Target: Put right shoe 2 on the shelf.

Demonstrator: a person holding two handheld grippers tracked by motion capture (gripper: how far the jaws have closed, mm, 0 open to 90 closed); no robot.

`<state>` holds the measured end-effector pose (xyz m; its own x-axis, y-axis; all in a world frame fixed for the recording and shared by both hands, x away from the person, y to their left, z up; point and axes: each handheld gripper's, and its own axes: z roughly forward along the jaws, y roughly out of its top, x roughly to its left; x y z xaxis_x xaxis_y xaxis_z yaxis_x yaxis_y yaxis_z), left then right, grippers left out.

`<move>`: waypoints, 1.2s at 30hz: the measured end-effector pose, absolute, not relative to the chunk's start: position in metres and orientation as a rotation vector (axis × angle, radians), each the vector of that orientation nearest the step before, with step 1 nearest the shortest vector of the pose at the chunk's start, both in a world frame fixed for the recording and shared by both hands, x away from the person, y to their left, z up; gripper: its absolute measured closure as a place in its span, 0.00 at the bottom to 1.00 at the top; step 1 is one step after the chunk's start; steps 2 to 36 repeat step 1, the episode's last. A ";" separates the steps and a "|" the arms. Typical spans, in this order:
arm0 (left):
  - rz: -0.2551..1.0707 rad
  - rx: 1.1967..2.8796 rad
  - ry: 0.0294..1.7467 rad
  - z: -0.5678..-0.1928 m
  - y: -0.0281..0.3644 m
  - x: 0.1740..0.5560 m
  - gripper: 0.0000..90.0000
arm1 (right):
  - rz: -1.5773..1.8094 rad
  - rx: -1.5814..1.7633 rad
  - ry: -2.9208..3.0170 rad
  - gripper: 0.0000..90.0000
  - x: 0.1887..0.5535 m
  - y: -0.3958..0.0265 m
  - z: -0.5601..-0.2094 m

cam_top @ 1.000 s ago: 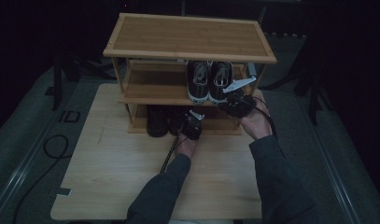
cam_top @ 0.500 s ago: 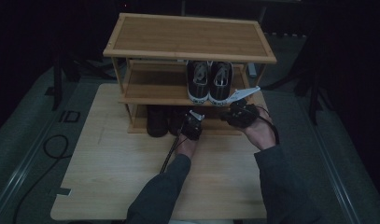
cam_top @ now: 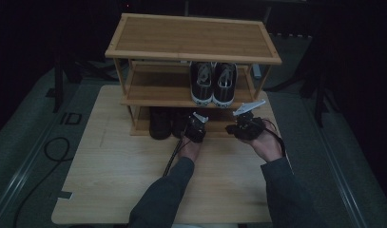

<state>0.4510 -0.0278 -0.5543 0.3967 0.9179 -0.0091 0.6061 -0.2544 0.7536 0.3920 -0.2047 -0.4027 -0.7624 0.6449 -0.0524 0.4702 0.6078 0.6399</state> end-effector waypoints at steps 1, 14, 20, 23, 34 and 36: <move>0.580 1.970 1.300 -0.554 -0.028 0.451 1.00 | 0.900 0.918 2.560 0.94 0.392 -0.206 -0.406; 0.580 1.970 1.300 -0.554 -0.028 0.451 1.00 | 0.900 0.918 2.560 0.94 0.392 -0.206 -0.406; 0.580 1.970 1.300 -0.554 -0.028 0.451 1.00 | 0.900 0.918 2.560 0.94 0.392 -0.206 -0.406; 0.580 1.970 1.300 -0.554 -0.028 0.451 1.00 | 0.900 0.918 2.560 0.94 0.392 -0.206 -0.406; 0.580 1.970 1.300 -0.554 -0.028 0.451 1.00 | 0.900 0.918 2.560 0.94 0.392 -0.206 -0.406; 0.580 1.970 1.300 -0.554 -0.028 0.451 1.00 | 0.900 0.918 2.560 0.94 0.392 -0.206 -0.406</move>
